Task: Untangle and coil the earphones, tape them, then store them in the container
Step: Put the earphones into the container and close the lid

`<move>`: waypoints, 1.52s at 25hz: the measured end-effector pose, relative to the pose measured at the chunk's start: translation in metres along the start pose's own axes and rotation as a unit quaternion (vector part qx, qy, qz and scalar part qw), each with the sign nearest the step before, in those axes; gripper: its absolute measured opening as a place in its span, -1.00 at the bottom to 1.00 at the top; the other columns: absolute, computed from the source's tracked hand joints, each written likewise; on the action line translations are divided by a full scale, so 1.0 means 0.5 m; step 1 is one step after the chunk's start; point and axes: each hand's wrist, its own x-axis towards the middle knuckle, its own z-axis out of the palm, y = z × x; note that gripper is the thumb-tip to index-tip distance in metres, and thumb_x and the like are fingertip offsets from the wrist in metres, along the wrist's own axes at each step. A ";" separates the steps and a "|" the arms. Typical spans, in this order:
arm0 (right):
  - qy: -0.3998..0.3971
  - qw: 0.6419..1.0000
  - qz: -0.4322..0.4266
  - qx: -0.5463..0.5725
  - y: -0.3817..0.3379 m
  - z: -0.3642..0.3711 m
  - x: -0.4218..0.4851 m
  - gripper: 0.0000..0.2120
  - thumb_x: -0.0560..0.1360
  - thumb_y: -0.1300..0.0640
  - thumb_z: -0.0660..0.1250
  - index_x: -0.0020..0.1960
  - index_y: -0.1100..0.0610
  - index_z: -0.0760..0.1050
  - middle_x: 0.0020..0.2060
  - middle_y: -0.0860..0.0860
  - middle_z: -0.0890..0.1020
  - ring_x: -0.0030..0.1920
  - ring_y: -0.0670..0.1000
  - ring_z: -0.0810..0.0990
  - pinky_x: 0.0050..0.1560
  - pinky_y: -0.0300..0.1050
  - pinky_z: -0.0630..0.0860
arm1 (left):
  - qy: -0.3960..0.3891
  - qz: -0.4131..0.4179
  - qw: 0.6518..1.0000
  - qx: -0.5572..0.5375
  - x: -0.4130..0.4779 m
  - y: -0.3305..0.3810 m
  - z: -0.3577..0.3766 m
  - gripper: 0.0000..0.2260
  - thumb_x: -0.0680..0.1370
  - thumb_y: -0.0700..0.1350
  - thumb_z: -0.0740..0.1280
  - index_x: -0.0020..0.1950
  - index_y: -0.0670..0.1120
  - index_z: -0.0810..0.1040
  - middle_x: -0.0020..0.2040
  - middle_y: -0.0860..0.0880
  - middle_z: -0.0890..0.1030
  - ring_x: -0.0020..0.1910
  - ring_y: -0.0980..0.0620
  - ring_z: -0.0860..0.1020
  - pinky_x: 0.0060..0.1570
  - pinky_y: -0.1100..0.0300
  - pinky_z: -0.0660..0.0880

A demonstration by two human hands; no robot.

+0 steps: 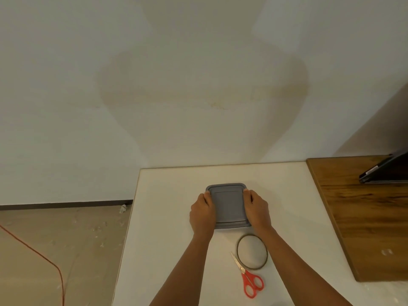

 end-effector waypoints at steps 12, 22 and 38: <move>-0.013 0.997 0.057 -0.057 -0.049 -0.028 0.087 -0.40 0.53 -0.36 -0.08 -0.13 0.13 0.44 -0.18 0.08 0.57 -0.12 0.14 0.55 -0.06 0.02 0.48 | -0.016 -0.038 0.999 -0.011 0.103 0.052 0.020 -0.49 0.62 0.22 -0.06 0.09 -0.21 0.38 -0.05 -0.13 0.52 -0.05 -0.18 0.51 -0.09 0.05 0.38; -0.118 0.978 -0.068 -0.155 0.123 -0.157 -0.140 -0.89 0.45 0.13 0.38 -0.10 0.01 0.45 -0.33 -0.01 0.56 -0.36 -0.05 0.54 -0.21 0.05 0.57 | -0.011 -0.039 0.991 -0.127 -0.043 -0.004 -0.009 -0.65 0.64 0.09 0.04 0.04 -0.20 0.34 -0.16 -0.10 0.52 -0.16 -0.09 0.52 -0.28 0.13 0.37; 0.075 0.997 0.017 -0.008 0.061 -0.203 0.003 -0.95 0.46 0.28 0.38 -0.14 0.21 0.51 -0.38 0.15 0.59 -0.50 0.01 0.54 -0.49 -0.22 0.52 | -0.117 0.018 0.992 0.047 -0.129 -0.004 0.057 -0.72 0.50 0.11 0.35 0.09 -0.04 0.52 -0.04 0.02 0.58 -0.03 0.00 0.58 -0.14 0.18 0.45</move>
